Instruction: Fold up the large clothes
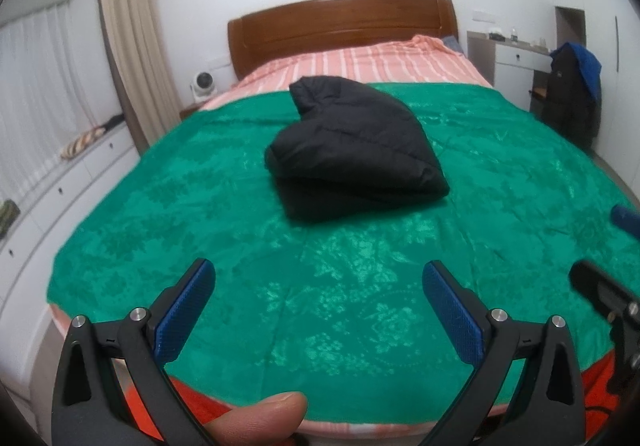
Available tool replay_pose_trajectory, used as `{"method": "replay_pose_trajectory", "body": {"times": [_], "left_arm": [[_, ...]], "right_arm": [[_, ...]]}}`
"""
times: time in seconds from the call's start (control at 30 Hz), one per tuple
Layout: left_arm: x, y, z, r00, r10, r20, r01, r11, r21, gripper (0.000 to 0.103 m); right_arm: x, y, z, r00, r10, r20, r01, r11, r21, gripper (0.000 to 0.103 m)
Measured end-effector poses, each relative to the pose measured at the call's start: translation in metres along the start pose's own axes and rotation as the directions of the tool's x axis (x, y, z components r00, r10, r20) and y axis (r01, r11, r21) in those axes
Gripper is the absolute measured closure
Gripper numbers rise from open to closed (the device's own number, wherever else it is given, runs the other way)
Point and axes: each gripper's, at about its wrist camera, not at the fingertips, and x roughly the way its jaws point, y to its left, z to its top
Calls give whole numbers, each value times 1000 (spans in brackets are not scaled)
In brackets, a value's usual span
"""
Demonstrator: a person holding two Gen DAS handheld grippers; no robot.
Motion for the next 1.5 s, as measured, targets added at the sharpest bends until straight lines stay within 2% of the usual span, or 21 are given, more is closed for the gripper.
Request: {"method": "replay_pose_trajectory", "body": {"times": [0.03,0.1,0.23,0.37,0.6,0.73,1.13,1.5], "left_arm": [[-1,0,0,1000,4,8,-4,1000,2,0],[1,-2,1,1000,10,-1,-10,1000,12,0],[13,-5,2,998,-4,-70,6,1000,20,0],[16,-5,-1,995,-21,-98,21,1000,3,0],[20,1,-4,988,-37,-148,32,999,-36,0],[16,-3,-4,991,-26,-134,24,1000,-15,0],[16,-4,-5,986,-42,-161,39,999,-23,0],[11,-7,-4,991,-28,-134,28,1000,0,0]], "right_arm": [[-4,0,0,999,-39,26,39,999,-2,0],[-4,0,1,995,-101,24,101,995,-11,0],[8,-11,2,992,-111,-56,112,993,24,0],[18,-20,2,979,-165,-118,171,985,38,0],[21,-20,0,969,-168,-182,178,983,38,0],[23,-15,-1,961,-180,-210,187,982,14,0],[23,-12,-1,951,-161,-263,170,985,10,0],[24,-7,-3,946,-158,-284,164,986,0,0]]}}
